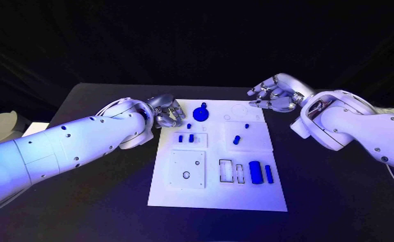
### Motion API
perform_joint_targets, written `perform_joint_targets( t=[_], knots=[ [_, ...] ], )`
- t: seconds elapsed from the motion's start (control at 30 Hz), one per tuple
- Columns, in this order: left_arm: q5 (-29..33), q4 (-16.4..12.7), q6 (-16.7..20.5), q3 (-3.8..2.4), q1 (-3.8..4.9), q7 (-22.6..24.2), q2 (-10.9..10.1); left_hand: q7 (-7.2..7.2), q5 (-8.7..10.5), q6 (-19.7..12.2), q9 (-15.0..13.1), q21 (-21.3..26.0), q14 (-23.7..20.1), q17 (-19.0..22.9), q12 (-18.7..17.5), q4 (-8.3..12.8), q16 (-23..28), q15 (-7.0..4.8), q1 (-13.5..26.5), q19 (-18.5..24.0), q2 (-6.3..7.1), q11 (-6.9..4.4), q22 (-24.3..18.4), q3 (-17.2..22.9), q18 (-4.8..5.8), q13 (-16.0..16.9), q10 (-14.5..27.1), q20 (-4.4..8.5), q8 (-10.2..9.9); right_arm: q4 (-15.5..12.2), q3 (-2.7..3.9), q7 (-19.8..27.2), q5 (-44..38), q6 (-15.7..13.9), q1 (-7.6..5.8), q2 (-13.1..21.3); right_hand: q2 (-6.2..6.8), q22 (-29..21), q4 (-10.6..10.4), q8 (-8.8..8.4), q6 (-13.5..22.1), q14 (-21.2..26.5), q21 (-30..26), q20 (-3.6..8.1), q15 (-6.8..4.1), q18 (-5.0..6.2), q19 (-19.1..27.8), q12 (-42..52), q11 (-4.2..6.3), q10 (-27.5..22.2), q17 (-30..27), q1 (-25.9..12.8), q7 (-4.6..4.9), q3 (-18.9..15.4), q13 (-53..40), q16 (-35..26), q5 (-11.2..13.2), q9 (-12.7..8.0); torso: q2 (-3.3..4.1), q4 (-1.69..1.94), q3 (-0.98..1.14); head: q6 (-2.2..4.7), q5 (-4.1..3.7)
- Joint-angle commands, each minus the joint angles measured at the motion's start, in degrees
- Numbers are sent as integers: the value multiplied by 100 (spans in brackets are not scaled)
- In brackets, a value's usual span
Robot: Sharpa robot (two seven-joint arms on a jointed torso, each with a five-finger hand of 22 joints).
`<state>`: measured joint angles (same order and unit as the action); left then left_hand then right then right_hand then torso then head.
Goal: Assemble the parts on the task board
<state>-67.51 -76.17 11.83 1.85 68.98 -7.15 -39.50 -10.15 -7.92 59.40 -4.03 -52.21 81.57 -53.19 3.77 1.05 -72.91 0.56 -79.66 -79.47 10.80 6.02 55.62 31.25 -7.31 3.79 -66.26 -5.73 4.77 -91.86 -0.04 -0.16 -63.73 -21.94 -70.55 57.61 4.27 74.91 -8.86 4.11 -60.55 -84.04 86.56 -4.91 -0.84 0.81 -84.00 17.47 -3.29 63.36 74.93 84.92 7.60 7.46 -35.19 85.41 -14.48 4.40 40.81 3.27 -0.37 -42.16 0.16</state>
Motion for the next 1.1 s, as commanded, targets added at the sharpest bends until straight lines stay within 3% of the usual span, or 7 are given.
perform_joint_targets(
  t=[0.03,0.17,0.3,0.47,0.73,0.93,1.1],
  knots=[
    [2417,-118,840,-10,8,958,-146,-34,-10,46,8,764,-321,766,42,0,457,29,60,349,-34,26,-629,53,-189,-4,80,-33,12,8,0,-421,-1062,599,3,-14,49,931,20,26,-133,-429,-23,-24,-2,66,-258,-339,-22,58,800,106,31,126,397,-47,57,10,2,-15,5,45,-35],
    [4477,-294,757,-1,1,1572,-377,110,-20,315,-40,1453,-751,1516,594,97,930,-96,-53,773,-138,-161,-1156,-39,-332,223,-612,15,154,2,-5,-712,-1921,859,12,-47,161,911,34,16,-274,-431,-42,-40,-1,71,-249,-800,-17,294,796,201,-19,384,1089,-57,266,14,-1,-2,-13,77,-111],
    [6091,-478,451,23,-26,2127,-564,136,-56,339,-22,1568,-1029,1787,906,113,1063,-108,-6,988,-246,-197,-1182,-287,-317,408,-433,62,219,-37,-19,-1073,-2784,1064,52,-95,295,872,11,-13,-387,-433,-72,-32,2,82,-233,-1077,-6,492,780,206,-56,728,1627,-74,678,11,-11,14,-11,92,-191],
    [7526,-798,5,40,-128,2687,-790,129,-143,269,0,1613,-1076,1798,1073,32,1006,-82,165,1022,-301,-179,-1201,-465,-306,500,-255,30,220,-22,-56,-1331,-3493,1263,107,-221,388,798,-15,-27,-416,-433,-124,-44,4,99,-194,-1200,-10,536,769,160,-79,908,1873,-85,828,5,-18,15,-16,137,-248],
    [8022,-1259,-196,47,-215,3022,-1017,116,-158,199,10,1682,-1121,1841,1280,-90,951,-54,414,1020,-306,-156,-1249,-725,-308,600,-84,-3,235,99,-102,-1467,-3985,1444,187,-461,485,680,-35,-46,-379,-423,-211,-33,-4,128,-134,-1357,8,480,709,93,-116,1115,2174,-134,887,-12,-11,18,-34,154,-296],
    [8087,-1454,-217,48,-235,3055,-1135,110,-166,175,10,1709,-1136,1863,1357,-102,933,-51,429,1009,-341,-151,-1271,-782,-311,634,-19,-10,245,201,-113,-1496,-4147,1518,253,-597,533,549,-46,-48,-340,-416,-307,-18,-23,159,-71,-1392,5,395,659,37,-131,1249,2390,-176,896,-21,2,0,-21,133,-288],
    [8100,-1534,-168,48,-239,3061,-1187,110,-170,165,10,1721,-1140,1866,1401,-90,919,-51,410,1001,-359,-151,-1281,-798,-313,653,13,-12,251,271,-116,-1449,-4180,1549,309,-672,526,477,-65,-41,-348,-414,-360,-10,-32,176,-38,-1390,4,357,642,-7,-136,1313,2496,-191,897,-19,-5,16,-26,108,-290]
  ],
)
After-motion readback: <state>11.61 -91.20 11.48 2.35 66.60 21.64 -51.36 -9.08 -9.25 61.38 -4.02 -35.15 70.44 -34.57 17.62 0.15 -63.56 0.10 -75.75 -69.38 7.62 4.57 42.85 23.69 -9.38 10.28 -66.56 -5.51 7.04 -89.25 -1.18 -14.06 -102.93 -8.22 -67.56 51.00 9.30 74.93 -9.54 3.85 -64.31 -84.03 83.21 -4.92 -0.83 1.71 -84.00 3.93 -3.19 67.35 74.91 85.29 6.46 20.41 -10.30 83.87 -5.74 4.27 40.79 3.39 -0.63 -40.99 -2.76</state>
